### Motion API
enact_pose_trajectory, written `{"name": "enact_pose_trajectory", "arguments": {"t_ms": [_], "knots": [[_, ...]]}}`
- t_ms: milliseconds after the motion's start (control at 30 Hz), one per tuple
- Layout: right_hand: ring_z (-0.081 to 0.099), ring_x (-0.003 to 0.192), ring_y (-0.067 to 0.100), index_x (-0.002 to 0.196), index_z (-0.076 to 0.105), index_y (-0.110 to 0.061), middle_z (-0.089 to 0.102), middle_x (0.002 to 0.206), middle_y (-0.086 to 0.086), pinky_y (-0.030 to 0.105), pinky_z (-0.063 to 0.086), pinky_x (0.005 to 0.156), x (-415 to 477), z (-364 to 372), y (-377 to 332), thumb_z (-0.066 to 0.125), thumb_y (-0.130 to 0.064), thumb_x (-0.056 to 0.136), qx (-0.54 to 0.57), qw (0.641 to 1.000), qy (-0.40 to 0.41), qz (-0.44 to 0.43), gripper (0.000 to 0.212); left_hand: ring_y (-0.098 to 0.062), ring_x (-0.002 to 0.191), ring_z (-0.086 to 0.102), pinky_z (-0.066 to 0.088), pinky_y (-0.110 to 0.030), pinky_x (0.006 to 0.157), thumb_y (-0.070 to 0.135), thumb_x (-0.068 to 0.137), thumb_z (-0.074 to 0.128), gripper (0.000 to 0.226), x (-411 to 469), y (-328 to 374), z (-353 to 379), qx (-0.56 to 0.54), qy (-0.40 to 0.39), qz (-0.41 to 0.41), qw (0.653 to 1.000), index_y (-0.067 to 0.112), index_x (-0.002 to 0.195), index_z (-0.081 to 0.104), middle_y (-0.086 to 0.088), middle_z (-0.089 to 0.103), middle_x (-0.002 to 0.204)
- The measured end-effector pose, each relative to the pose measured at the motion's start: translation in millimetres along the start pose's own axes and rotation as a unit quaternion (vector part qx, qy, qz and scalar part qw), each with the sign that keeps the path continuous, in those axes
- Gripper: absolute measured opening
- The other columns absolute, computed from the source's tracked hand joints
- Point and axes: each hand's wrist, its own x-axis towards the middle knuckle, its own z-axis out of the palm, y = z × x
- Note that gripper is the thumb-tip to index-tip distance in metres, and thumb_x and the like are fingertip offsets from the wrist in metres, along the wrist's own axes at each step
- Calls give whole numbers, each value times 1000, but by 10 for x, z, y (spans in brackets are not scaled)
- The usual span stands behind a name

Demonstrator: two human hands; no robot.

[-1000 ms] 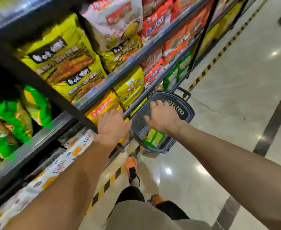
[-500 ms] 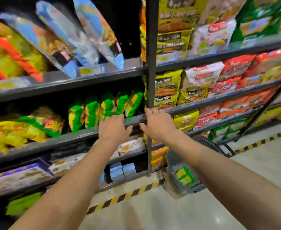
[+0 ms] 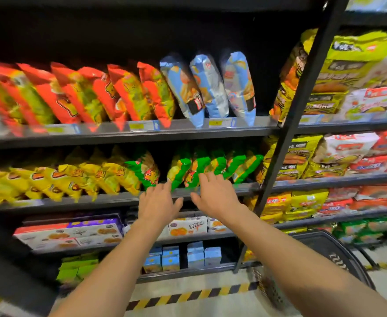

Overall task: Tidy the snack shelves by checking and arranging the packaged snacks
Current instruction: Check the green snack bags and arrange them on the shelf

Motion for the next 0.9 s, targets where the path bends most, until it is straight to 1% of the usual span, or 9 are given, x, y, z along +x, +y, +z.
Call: {"name": "enact_pose_trajectory", "arguments": {"t_ms": [133,233,367,500,567,600,700,800,900], "knots": [[44,139,36,154,36,-11,46,152,14,50,43,111,129,31,-87,47,-53,104,-7,1000,10,-5,66,-30,142,47,39,-43,114,54,104,49,66,62,-75,48,-13,2,0,1000,17,158,39,-4,51,156],[46,138,35,153,36,-11,47,151,13,50,43,110,276,64,-20,47,-52,104,-21,1000,14,-8,64,-30,139,48,40,-44,111,53,104,49,62,216,-29,85,-15,-4,-5,1000,18,154,43,-5,53,152],[45,138,35,152,37,-12,47,151,13,51,41,112,538,130,170,46,-53,105,-27,999,19,-19,63,-28,133,52,44,-45,107,54,102,50,54,504,62,136,-17,-2,-12,1000,20,144,51,-3,59,142],[45,138,36,152,36,-12,47,151,13,52,42,111,789,202,350,45,-54,104,-33,999,18,-34,64,-29,127,56,49,-45,100,56,100,54,53,764,115,228,-40,-1,-40,998,21,140,51,-3,62,137],[43,140,36,153,35,-11,44,154,14,51,42,111,896,236,424,47,-53,104,-33,999,16,-35,65,-31,126,57,50,-46,98,55,99,59,59,866,137,296,-77,-4,-55,995,18,144,45,-6,62,137],[42,141,36,154,34,-11,42,155,14,50,41,112,945,254,457,48,-53,104,-33,999,16,-34,66,-32,128,56,50,-46,100,53,99,61,65,909,144,333,-95,-6,-62,994,16,149,41,-8,60,139],[38,144,37,155,32,-11,37,160,15,50,40,113,1118,332,551,53,-51,103,-41,998,13,-38,69,-33,139,49,47,-46,108,53,98,65,84,1069,119,475,-134,-8,-80,988,12,160,25,-11,50,152],[34,147,38,158,28,-12,31,163,16,51,39,115,1335,410,621,57,-49,102,-55,998,11,-39,74,-32,149,40,42,-46,117,55,97,66,98,1287,58,624,-171,-6,-88,981,11,166,14,-10,36,166],[37,145,37,159,27,-13,35,160,16,49,39,114,1541,496,642,59,-49,102,-69,997,27,-33,75,-32,154,33,37,-46,121,56,94,70,105,1546,-31,769,-185,-1,-78,980,11,167,8,-9,25,172]]}}
